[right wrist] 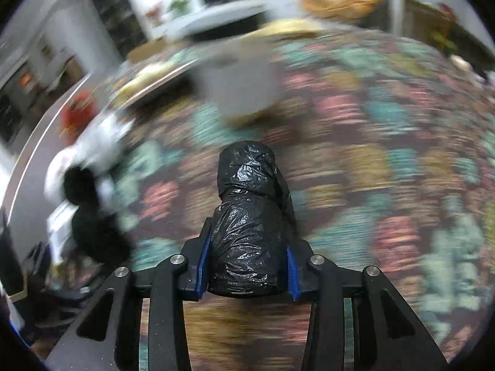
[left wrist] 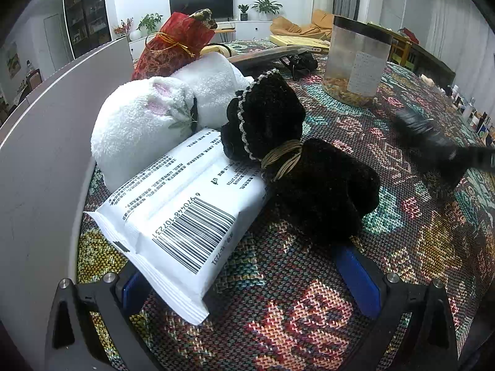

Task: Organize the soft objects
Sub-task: 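Grasp the black plastic-wrapped roll with the right gripper, then set the black roll on the cloth and open the right gripper, then grasp the black knit bundle with the left gripper while the right regrasps the black roll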

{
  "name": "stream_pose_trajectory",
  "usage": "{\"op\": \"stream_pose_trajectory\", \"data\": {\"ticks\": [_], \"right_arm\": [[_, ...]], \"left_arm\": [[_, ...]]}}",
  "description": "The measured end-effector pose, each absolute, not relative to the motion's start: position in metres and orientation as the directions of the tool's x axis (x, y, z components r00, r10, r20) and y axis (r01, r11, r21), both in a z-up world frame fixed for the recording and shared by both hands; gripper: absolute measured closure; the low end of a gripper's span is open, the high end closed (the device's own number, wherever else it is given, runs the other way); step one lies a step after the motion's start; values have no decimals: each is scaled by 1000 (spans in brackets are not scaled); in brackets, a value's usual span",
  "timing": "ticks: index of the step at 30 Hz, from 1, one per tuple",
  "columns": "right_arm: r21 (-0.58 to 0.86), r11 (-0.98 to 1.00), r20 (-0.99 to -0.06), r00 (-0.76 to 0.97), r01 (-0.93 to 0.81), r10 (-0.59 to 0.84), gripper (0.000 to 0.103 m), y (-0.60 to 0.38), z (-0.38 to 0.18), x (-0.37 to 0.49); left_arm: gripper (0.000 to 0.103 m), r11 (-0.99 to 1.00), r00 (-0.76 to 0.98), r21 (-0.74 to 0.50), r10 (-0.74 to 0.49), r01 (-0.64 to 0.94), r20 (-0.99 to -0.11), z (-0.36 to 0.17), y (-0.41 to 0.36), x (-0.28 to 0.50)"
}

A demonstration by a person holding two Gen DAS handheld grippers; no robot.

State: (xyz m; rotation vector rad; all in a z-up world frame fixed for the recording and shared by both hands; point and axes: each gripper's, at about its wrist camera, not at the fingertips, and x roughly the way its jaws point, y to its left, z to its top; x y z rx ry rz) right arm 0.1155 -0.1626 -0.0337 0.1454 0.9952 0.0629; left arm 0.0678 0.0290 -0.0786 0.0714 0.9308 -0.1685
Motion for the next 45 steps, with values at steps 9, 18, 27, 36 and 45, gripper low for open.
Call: {"op": "stream_pose_trajectory", "data": {"ticks": [9,18,27,36,45], "right_arm": [[178,963,-850,525,203,47,50,-255,-53,191],[169,953,-843,538,251,8,23,-246,-33,130],[-21,970,-861,488,242,-140,18,-236,-54,80],[-9,966,-848,510,258,-144,14,-242,-56,81],[-6,965,-840,522,263,-147,13,-246,-58,84]], "left_arm": [[0,984,585,-13,-115,175,-803,-79,30,67],[0,984,586,-12,-114,175,-802,-79,30,67],[0,977,579,-84,-183,194,-794,-69,28,39],[1,971,568,-151,-233,187,-790,-59,-34,91],[1,930,536,-206,-346,304,-770,-52,-39,50]]}}
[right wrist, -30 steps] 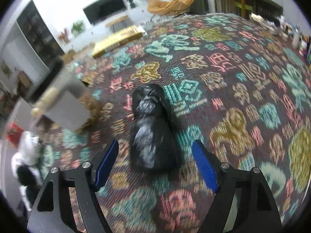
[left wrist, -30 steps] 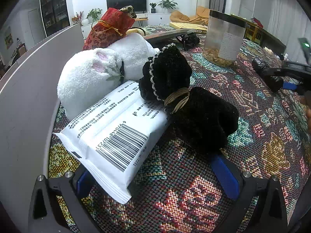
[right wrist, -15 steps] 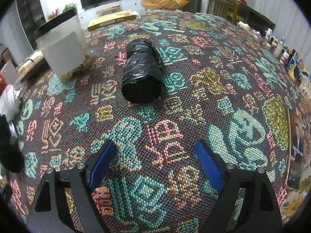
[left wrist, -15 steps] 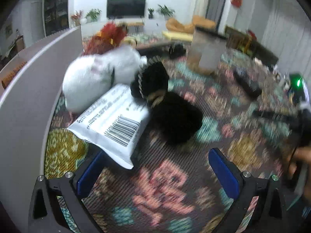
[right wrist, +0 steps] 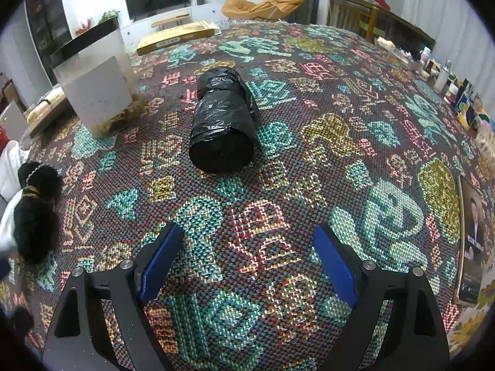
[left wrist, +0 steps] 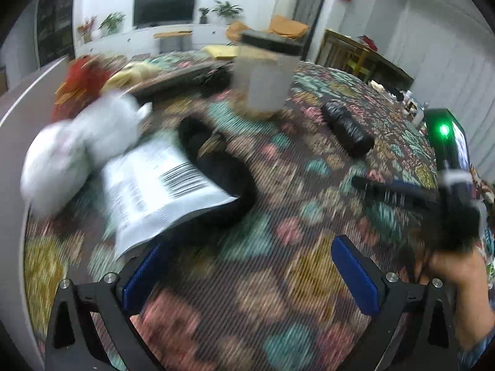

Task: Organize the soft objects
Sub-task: 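Grasp the black knit bundle with the left gripper while the right regrasps the black roll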

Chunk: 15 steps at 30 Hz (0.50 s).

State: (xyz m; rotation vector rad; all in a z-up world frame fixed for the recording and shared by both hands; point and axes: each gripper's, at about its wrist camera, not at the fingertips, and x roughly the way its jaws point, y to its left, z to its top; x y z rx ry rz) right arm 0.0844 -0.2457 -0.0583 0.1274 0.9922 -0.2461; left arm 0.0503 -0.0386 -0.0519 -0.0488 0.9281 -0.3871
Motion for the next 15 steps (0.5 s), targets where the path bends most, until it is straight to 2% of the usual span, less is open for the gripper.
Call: {"op": "stream_pose_trajectory", "data": {"ticks": [4,9,15], "right_arm": [[-6,964,-836,528,267,-151,13,-246,-59,86],[-6,964,-836,528,267,-151,13,-246,-59,86],[-5,964,-836,528,267,-151,13,-246,-59,86]], "left_arm": [[1,946,563,-184,-309,268,-766,-50,-10,21],[1,941,599,-136,-304,309,-741,-38,-11,1],[1,942,623,-85,-281,326,-730,-18,-43,40]]}}
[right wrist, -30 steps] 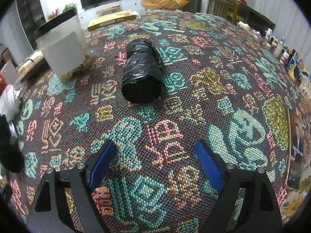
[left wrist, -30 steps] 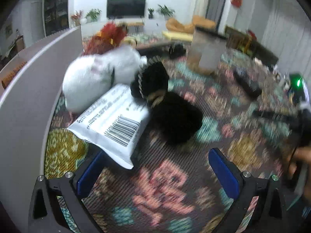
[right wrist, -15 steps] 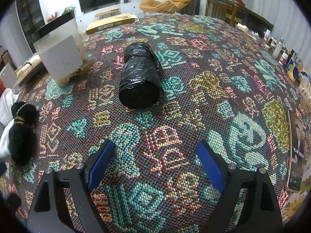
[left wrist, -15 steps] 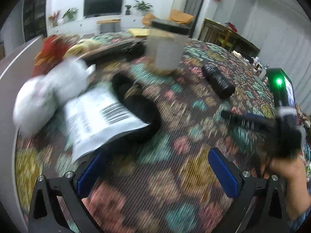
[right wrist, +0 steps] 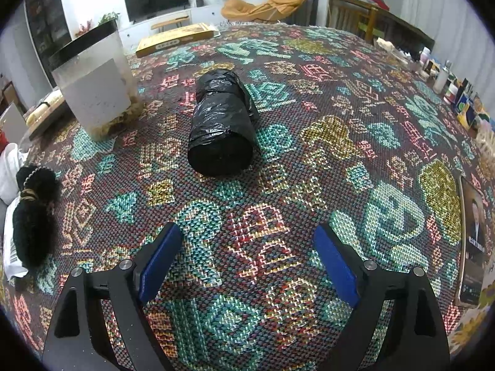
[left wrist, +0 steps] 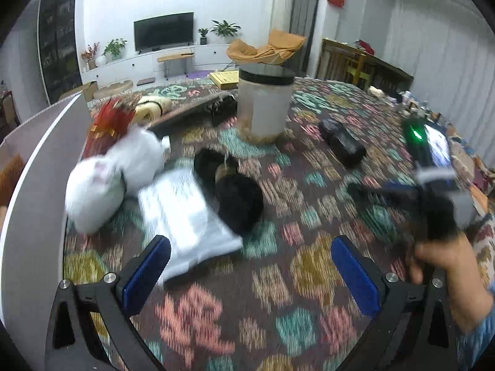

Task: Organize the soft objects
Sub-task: 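Grasp the black knit bundle with the left gripper while the right regrasps the black roll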

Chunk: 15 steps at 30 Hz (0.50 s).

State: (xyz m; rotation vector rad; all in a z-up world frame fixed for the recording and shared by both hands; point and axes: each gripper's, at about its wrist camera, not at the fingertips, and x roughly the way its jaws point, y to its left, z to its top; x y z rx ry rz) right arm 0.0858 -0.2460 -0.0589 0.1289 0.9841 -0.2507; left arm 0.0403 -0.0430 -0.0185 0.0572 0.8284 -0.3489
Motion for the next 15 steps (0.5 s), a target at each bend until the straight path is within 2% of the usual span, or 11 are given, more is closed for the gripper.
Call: {"op": "stream_pose_trajectory", "data": {"ticks": [6,9,11,13,15], "right_arm": [[-3,964,-835,529,268,-150,13,-246,-58,86],[59,961,-816,568,271,-111,14,-252,-51,80],[178,955,-756,654,236,-20,14,-261,-33,69],[202,954,-721,693,222,-8,14,-268,-18,68],[191,958,-733,681,215,-7,14,-277,-4,88]], "left_arm": [[3,974,589,-8,-145,228,-795,-37,-63,107],[16,968,521,71,-66,239,-851,-58,-79,128],[17,960,537,141,-11,241,-843,-65,-87,133],[18,958,544,146,-12,246,-839,-66,-89,139],[34,958,551,153,-6,242,-835,-66,-91,145]]}}
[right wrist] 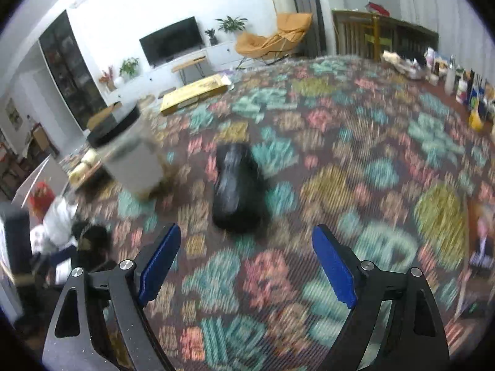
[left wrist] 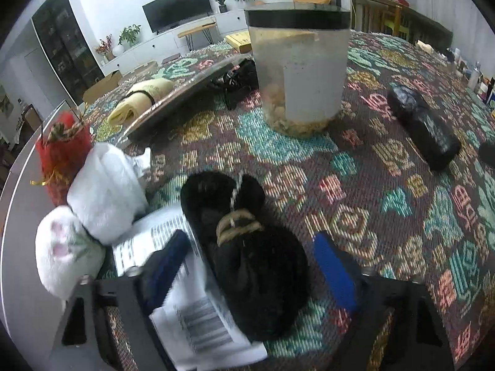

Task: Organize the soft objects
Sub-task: 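Grasp the black knit bundle with the left gripper while the right regrasps the black roll, then carry the black knit bundle and black roll into the white box and release both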

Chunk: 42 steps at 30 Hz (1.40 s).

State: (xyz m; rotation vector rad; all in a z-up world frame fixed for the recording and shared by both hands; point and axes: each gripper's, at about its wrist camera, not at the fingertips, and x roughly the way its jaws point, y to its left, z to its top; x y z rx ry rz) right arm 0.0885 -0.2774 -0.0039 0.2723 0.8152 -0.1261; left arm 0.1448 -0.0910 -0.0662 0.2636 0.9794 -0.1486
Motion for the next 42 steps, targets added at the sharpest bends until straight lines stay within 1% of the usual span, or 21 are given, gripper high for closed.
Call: {"op": "stream_pose_trajectory", "data": {"ticks": [1,2,3,5,6,7,8,12,17,20,24,26,29,30,33,34,36,39,40,41,42], "right_arm": [[189,959,-758,652,210,7,14,-279,-2,103],[180,963,-786,618,201,18,14,-279,-3,118],[157,971,-832,555,182,30,15,-275,-9,138],[130,984,-875,481,122,56,18,-263,-22,163],[105,991,-888,456,81,57,23,-253,-30,173],[81,994,-895,443,70,42,56,-248,-34,177],[41,997,-908,418,72,7,61,-245,-41,182],[85,987,-883,468,139,10,62,-259,-35,183],[157,969,-801,598,190,12,63,-278,7,175],[143,976,-745,667,161,-1,63,-272,43,171],[70,997,-688,726,34,23,63,-225,91,152],[67,997,-675,735,-34,70,63,-199,108,143],[126,978,-654,728,-164,206,63,-149,131,122],[162,961,-646,712,-222,273,63,-124,139,114],[238,904,-629,653,-354,422,63,-64,150,94],[262,880,-625,625,-396,467,63,-43,152,88],[325,818,-623,543,-474,562,63,4,151,80],[400,736,-630,420,-546,653,62,71,137,72],[422,712,-628,386,-562,676,57,90,130,70],[454,678,-615,348,-577,708,42,106,122,69],[492,647,-607,304,-583,735,29,122,112,70]], "left_arm": [[59,955,551,164,2,245,-835,-66,-92,148],[66,956,525,148,-8,254,-851,-69,-91,154],[67,960,516,129,-18,249,-857,-69,-89,156],[71,968,505,80,-53,239,-861,-65,-82,159],[71,971,502,49,-77,234,-861,-61,-76,160],[72,972,503,24,-99,232,-858,-57,-72,161],[72,973,508,-4,-123,230,-853,-51,-67,161],[72,971,543,-98,-204,219,-815,-17,-50,165],[72,954,594,-201,-296,223,-748,34,-34,162],[72,940,626,-245,-340,237,-702,63,-19,152],[72,928,663,-278,-372,248,-649,98,19,128],[72,929,680,-271,-370,253,-633,113,43,112],[72,939,708,-256,-341,229,-618,131,90,82],[72,944,716,-251,-326,213,-617,134,105,74],[72,967,739,-219,-239,126,-630,137,163,43],[72,978,745,-195,-184,73,-641,134,188,32],[71,987,742,-160,-110,4,-661,126,218,20],[67,988,709,-106,6,-114,-705,104,262,5],[55,983,684,-68,67,-169,-726,93,276,4],[29,979,667,-46,101,-199,-738,86,282,2],[16,969,646,-26,143,-244,-750,76,292,2]]}}
